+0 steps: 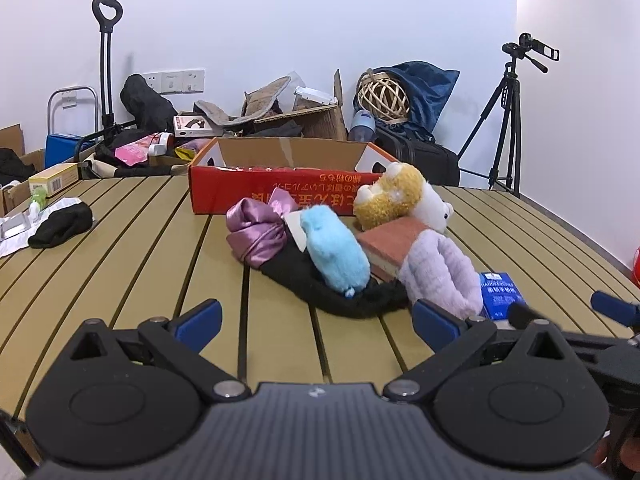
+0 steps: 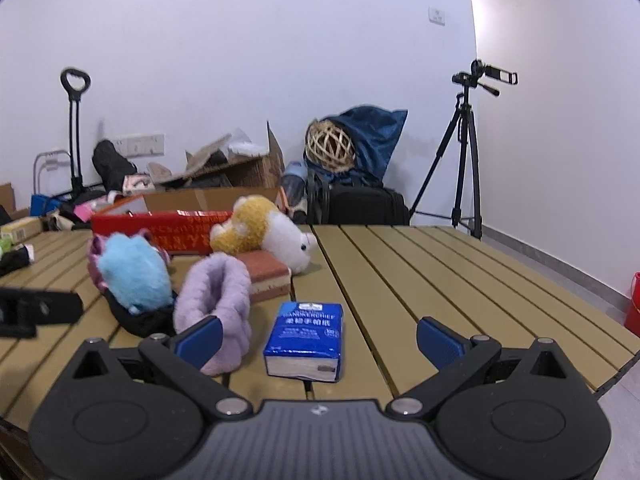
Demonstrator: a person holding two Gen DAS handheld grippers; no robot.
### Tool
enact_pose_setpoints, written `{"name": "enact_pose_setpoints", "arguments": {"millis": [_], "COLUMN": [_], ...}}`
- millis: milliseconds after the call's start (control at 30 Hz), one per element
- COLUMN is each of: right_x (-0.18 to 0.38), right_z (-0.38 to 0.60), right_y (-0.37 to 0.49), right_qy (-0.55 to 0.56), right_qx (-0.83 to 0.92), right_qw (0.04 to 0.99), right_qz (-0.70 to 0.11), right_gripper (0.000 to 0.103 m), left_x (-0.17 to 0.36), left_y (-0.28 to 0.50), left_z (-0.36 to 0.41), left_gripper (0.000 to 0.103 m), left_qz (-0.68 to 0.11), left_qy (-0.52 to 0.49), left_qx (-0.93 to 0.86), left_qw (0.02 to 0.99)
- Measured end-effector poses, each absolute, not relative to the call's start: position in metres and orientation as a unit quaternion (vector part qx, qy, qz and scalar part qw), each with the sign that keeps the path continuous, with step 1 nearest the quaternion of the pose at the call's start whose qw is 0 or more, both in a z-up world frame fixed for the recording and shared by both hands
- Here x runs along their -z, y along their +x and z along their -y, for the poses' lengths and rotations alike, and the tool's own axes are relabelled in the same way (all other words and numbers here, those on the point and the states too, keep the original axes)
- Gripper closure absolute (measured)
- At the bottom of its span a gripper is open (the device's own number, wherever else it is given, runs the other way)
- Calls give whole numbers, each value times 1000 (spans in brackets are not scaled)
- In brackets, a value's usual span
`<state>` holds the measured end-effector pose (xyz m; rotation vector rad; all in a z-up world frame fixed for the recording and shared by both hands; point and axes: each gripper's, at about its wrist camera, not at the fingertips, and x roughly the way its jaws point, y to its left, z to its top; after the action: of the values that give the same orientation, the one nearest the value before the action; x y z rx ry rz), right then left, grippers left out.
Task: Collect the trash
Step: 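Grasp the blue tissue pack with the right tool, then grasp the lavender plush slipper with the left tool while the right tool holds the tissues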
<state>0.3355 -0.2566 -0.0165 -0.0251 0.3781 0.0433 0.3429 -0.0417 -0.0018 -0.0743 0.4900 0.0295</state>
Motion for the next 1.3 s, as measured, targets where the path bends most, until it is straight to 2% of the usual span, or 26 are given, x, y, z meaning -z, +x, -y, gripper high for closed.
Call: {"name": "enact_pose_setpoints", "arguments": {"millis": [467,667,700,733,1300], "right_x": [43,47,48,48,37], "right_z": [250,250,251,252,285], "right_y": [384,390,390,391,373], "right_qy": [-1,0,2,5,50], "right_qx": [-18,-26,-29,-32,-27], "right_qw": [969,968,968,967,974], "right_qz": [-247,-251,-251,-253,-218], "right_gripper": [2,32,44,52,53], "left_x": [16,19,19,19,22], "left_y": [364,366,367,366,361], "left_z": [36,41,42,44,60], "left_gripper": [0,0,0,0,0], "left_qz": [-260,-263,-264,-264,-270], "left_qy": [-29,-25,-23,-21,-26], "left_qx": [-31,-31,-31,-31,2], "left_qw": [965,964,964,964,963]}}
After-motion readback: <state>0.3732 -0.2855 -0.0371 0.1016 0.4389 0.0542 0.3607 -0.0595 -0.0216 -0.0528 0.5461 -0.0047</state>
